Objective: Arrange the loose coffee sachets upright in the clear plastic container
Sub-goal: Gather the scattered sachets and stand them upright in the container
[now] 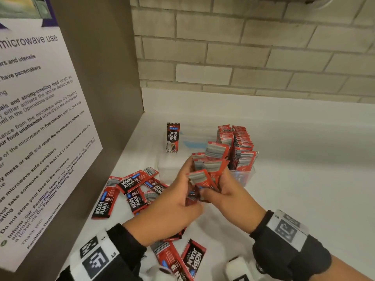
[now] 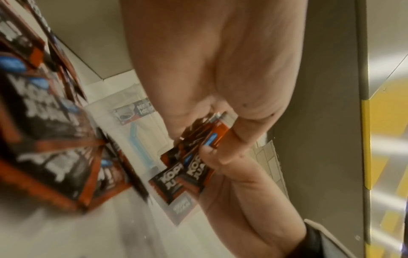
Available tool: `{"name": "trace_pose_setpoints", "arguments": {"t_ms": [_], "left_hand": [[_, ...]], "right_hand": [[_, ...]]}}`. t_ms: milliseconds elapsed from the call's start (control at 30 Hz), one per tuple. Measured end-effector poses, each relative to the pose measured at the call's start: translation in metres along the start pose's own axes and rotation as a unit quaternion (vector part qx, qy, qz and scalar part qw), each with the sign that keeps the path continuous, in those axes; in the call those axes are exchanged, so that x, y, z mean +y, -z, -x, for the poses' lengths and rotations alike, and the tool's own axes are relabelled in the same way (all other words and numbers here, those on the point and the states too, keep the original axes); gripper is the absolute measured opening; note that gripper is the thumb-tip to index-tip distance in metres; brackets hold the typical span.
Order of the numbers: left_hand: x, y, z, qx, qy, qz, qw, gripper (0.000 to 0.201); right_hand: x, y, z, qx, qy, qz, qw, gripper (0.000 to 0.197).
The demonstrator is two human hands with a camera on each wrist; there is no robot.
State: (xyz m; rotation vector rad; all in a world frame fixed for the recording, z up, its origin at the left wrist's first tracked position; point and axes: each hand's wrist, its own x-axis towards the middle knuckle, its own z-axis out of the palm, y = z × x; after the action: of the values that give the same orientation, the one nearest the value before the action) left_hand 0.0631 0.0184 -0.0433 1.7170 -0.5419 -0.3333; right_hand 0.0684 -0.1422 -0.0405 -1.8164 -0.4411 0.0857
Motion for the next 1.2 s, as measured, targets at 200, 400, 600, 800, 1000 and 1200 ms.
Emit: {"name": "trace_pose_setpoints", "arguments": {"t_ms": [200,400,600,800,1000,1200], "left_hand": [[-0.004,-0.010,0.002,-0.070,0.057,-0.039,0.995,0.104],[-0.010,-0.015,0.001,-0.009,0.100,0.028,0.995,0.085],[-0.017,-0.010,0.009,-0.100,0.109,-0.001,0.989,0.099],[-0.004,-0.010,0.012,-0.103,0.139,-0.059,0.983,0.096],[-0.001,-0.010,0.012,-0.011,0.117,-0.056,0.992,0.087],[0.002,-0.016,0.008,-0.019,0.123,-0.076,0.989,0.088]], "right_hand": [[0.010,-0.001,0.018,-0.054,-0.055,0.038,0.996,0.064],[0.007,0.000,0.027,-0.060,-0.039,0.023,0.997,0.057],[0.016,0.007,0.031,-0.100,-0.082,0.025,0.991,0.065],[0.018,0.001,0.033,-0.083,-0.099,0.053,0.990,0.071],[0.012,0.007,0.031,-0.057,-0.096,0.020,0.994,0.065],[0.019,-0.004,0.026,-0.124,-0.107,0.053,0.985,0.079]]}}
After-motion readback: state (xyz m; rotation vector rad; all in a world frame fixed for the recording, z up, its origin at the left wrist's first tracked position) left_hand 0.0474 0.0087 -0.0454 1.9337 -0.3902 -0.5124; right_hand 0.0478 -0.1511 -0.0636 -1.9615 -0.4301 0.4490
